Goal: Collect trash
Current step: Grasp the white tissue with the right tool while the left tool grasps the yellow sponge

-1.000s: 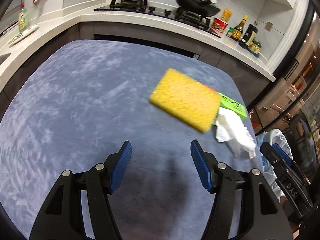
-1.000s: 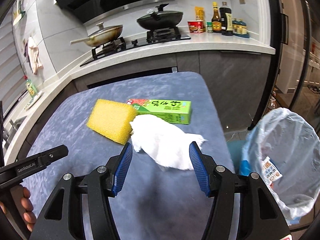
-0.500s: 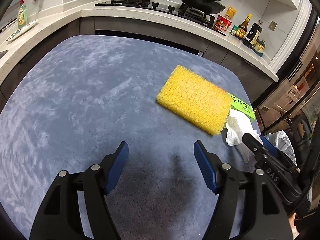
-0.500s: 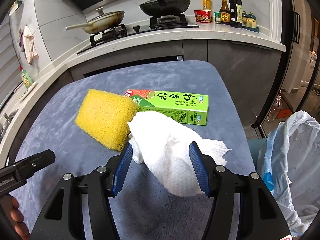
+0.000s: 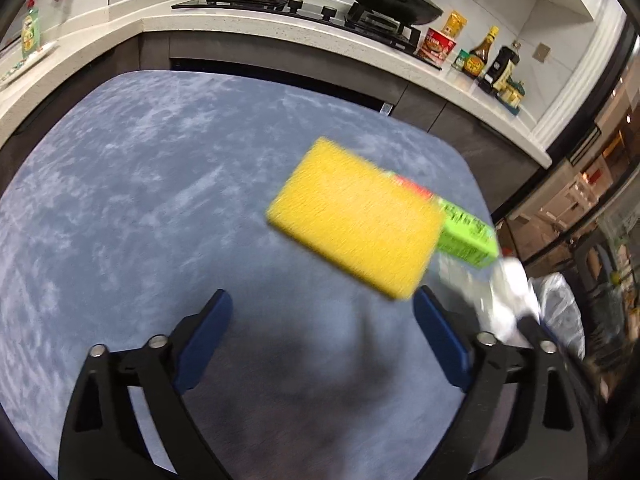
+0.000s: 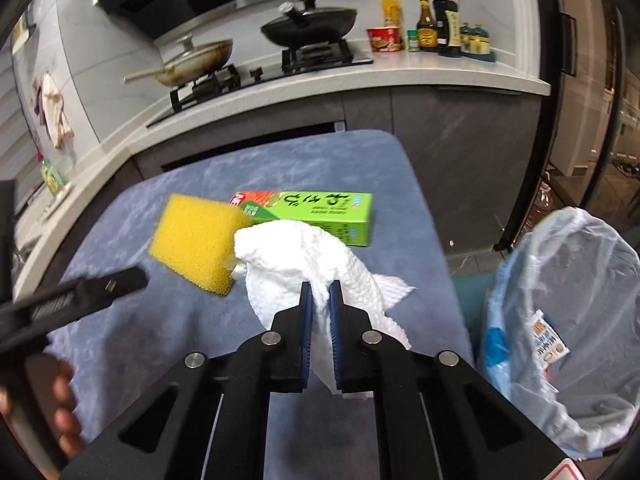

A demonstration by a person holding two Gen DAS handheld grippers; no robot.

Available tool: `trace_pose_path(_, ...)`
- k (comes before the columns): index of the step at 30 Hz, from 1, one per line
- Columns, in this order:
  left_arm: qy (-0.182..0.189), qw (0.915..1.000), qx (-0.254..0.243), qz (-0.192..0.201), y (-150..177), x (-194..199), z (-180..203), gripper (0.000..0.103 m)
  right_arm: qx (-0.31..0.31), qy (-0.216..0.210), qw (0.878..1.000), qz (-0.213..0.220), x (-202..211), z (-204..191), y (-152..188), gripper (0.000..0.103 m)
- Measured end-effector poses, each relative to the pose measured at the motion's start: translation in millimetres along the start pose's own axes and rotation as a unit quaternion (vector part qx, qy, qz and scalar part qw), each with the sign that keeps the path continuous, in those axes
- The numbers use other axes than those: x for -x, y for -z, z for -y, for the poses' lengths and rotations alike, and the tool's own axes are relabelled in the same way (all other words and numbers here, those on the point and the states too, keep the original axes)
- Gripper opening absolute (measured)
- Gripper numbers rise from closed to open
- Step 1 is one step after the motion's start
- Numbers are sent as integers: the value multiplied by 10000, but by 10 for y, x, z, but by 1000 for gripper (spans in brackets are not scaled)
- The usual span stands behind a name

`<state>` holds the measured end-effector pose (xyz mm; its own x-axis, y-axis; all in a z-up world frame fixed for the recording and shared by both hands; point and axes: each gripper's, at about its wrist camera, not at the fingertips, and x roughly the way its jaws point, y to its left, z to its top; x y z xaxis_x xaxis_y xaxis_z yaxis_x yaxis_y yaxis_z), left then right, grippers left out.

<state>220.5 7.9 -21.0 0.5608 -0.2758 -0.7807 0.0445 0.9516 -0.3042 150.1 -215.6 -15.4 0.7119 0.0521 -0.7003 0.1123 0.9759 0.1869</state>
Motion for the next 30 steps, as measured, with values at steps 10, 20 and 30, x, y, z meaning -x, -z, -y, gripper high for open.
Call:
trace_pose_path(10,-125,9998,-73,-138,-196,-397,618,94,-321,22,9994,92,218,272,57,8)
trace_pose_path(20,-615,9966,118,-543,-84,-773,472,65,-420,-82,9991,40,189,350,99,8)
trace_pose_path(30,-277,9992,-18,-286,36,-403,305,52,-402,-133,9991,77,262,348,113,8)
